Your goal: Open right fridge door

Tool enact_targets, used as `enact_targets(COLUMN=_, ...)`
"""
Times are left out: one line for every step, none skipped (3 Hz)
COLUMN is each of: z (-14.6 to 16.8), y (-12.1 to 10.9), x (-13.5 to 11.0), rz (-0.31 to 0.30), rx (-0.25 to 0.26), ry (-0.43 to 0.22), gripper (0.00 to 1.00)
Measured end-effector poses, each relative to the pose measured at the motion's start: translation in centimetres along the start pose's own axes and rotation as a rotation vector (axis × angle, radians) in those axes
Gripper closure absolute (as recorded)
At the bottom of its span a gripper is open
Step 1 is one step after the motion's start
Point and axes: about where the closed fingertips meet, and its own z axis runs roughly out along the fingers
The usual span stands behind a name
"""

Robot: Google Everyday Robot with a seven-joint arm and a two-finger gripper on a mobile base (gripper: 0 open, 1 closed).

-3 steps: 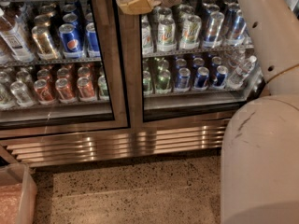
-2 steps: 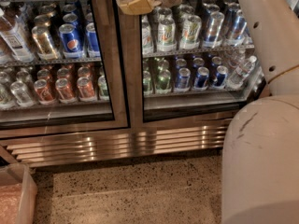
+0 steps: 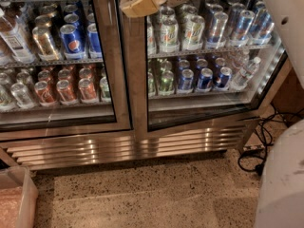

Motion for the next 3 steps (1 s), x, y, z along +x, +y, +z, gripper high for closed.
enact_targets(z=0.0, y=0.0, x=0.0, rz=0.000, rx=0.000, ry=0.000, gripper=1.00)
enact_targets(z=0.0, y=0.0, x=0.0, rz=0.004, rx=0.004, ry=0.009, gripper=1.00)
enact_targets(z=-1.2, y=1.6, x=-1.0, rz=0.073, rx=0.017, ry=0.090, gripper=1.00)
